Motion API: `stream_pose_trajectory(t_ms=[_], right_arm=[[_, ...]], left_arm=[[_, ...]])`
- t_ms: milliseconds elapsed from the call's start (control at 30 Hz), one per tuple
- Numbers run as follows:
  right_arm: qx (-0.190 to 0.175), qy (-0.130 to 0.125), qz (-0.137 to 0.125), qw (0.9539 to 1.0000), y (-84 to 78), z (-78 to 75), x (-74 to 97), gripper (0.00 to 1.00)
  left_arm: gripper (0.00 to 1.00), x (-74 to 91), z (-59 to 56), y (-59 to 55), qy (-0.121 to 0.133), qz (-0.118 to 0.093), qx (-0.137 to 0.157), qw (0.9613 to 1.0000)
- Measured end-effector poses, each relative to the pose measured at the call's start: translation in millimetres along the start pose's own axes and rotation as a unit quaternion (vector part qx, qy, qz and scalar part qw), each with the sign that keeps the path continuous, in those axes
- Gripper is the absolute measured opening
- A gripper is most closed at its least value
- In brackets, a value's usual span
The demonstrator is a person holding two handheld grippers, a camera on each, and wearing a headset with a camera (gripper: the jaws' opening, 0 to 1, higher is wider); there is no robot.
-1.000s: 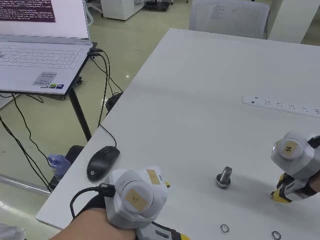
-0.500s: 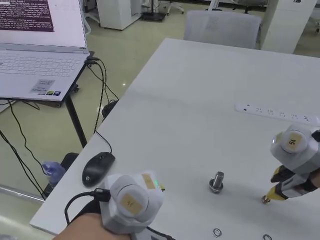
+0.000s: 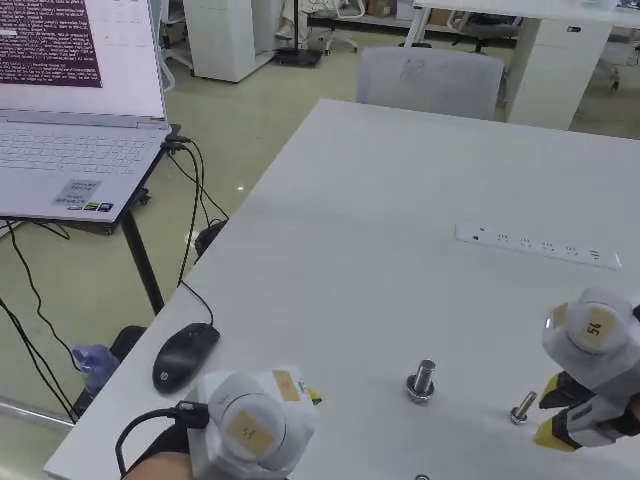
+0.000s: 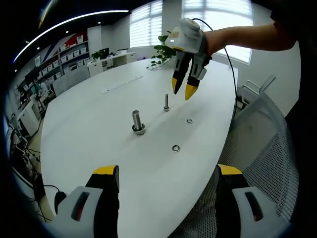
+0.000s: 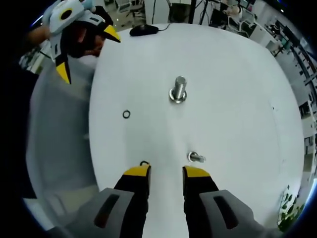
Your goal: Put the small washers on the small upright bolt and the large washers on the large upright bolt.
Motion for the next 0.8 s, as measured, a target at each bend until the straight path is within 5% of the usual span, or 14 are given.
stream_pose_trajectory(t_ms=[433,800], right_arm=[[-0.003,0.003,-0.008,1.0,-16.8,23.3,-14.2,0.27],[0.002,0.006,-0.001,1.0,-28.2,31.5,-46.7,0.27]], left_arm=[[0.79,3.3,-6.3,2.7,0.002,-0.002,-0.001,1.0],[0.79,6.1,-7.7,1.1,0.003,-0.002,-0.002,1.0]])
Point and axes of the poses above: the centre of the closed fingertips' face, and the gripper's own axes: x roughly backward along the fingers, z roughly to its left, y roughly out of its top, the point moved 6 cm from there along x, roughly backward along the fingers, and after that the axes turned 13 degrees about -x, right-handed, at the moved point
